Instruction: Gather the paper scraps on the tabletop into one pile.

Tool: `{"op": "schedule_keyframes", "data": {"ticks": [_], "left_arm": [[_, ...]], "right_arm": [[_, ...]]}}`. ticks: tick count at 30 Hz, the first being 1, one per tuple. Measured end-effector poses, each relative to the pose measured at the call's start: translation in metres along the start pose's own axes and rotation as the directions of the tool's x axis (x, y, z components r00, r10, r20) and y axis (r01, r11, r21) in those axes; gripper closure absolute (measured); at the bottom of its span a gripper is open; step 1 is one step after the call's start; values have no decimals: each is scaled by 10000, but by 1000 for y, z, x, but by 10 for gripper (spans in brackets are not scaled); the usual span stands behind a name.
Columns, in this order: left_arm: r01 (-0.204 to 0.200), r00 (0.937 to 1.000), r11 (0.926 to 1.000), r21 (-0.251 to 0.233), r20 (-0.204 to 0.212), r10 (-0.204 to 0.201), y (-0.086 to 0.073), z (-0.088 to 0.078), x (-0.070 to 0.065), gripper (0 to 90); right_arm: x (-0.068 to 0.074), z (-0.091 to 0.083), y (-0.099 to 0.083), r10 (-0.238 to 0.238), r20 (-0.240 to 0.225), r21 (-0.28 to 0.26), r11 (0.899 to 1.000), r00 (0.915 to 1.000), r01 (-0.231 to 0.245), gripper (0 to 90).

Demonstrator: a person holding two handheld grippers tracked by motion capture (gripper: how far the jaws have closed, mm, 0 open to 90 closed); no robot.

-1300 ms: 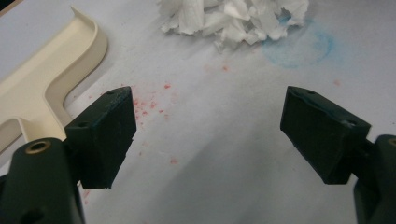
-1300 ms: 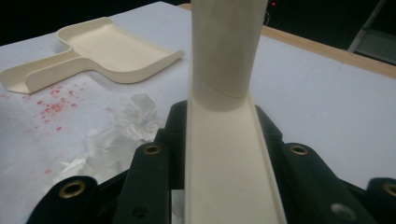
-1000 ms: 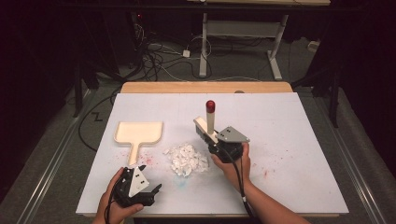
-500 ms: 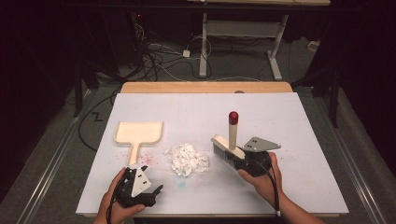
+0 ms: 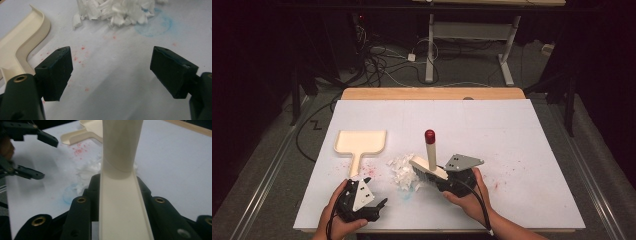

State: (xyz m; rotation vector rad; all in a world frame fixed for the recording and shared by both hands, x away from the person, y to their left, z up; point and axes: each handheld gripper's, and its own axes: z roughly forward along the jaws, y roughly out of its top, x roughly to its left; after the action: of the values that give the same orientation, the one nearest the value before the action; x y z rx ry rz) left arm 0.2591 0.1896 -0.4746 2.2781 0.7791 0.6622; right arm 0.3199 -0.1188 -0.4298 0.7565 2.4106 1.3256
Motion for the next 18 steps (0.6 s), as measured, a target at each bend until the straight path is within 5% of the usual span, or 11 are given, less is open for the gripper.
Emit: {"op": "schedule_keyframes", "data": {"ticks": [8, 18], "left_arm": [[-84, 10000, 10000, -12, -52, 84, 1, 0, -1, 174], [-6, 9999, 10000, 3, -119, 6, 0, -1, 1, 174]], "right_arm": [[-14, -27, -1, -133, 382, -276, 9995, 9992, 144, 680], [-12, -46, -11, -632, -1037, 326, 9972, 9926, 669, 680]]}}
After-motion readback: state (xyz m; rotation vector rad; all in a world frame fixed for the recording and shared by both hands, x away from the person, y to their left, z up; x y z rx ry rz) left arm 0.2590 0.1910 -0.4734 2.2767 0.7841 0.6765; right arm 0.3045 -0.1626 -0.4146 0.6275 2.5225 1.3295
